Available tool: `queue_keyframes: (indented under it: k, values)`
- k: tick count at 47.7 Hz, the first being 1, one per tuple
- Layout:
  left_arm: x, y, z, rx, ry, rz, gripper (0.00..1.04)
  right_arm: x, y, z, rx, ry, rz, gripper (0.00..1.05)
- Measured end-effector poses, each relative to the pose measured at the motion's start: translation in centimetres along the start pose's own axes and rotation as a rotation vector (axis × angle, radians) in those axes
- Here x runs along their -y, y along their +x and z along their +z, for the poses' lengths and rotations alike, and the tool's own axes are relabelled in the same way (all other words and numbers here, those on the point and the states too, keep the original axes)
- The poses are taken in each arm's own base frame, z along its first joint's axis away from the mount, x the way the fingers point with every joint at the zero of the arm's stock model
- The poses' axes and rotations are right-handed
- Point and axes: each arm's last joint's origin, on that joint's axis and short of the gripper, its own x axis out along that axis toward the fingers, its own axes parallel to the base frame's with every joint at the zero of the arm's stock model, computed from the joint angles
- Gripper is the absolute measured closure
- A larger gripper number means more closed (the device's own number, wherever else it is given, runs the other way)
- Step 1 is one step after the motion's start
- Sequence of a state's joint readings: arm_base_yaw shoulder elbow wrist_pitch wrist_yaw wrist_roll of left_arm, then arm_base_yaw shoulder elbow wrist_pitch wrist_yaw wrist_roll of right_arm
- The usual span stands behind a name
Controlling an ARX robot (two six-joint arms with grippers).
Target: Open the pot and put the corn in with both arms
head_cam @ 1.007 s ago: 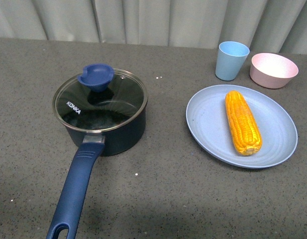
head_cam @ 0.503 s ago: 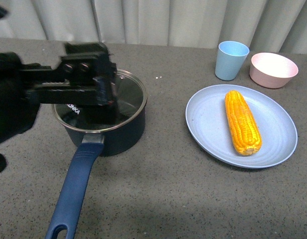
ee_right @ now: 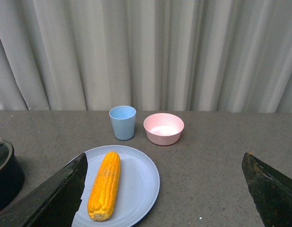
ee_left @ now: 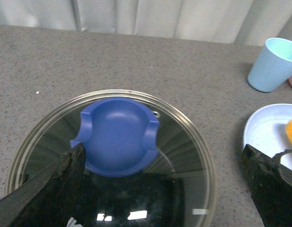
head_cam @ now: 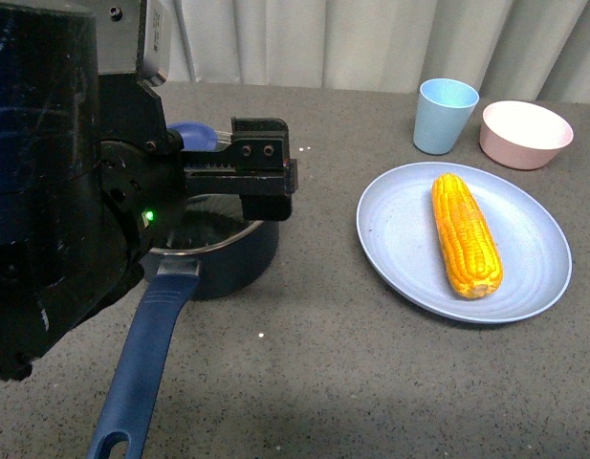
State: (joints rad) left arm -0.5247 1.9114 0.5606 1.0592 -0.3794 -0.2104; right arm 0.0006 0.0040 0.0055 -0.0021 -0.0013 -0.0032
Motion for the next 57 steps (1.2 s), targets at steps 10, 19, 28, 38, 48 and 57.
queue_keyframes:
  k: [10,19,28,38,48,57]
  values:
    - [-1.1,2.7,0.0,0.017,-0.007,0.084,0.06,0.0,0.0,0.0,0.000,0.000,0.000,0.09]
    - [-0.7,4.3,-0.6,0.006,0.012,0.080,0.06,0.0,0.0,0.0,0.000,0.000,0.000,0.09]
    - [-1.2,5.4,-1.2,-0.018,0.018,0.103,0.06,0.0,0.0,0.0,0.000,0.000,0.000,0.09]
    - [-1.4,5.9,-1.4,-0.029,0.016,0.114,0.22,0.0,0.0,0.0,0.000,0.000,0.000,0.09]
    - [-1.4,5.9,-1.3,-0.036,0.015,0.116,0.48,0.0,0.0,0.0,0.000,0.000,0.000,0.09]
    - [-1.6,5.6,-0.1,-0.024,-0.010,0.112,0.48,0.0,0.0,0.0,0.000,0.000,0.000,0.09]
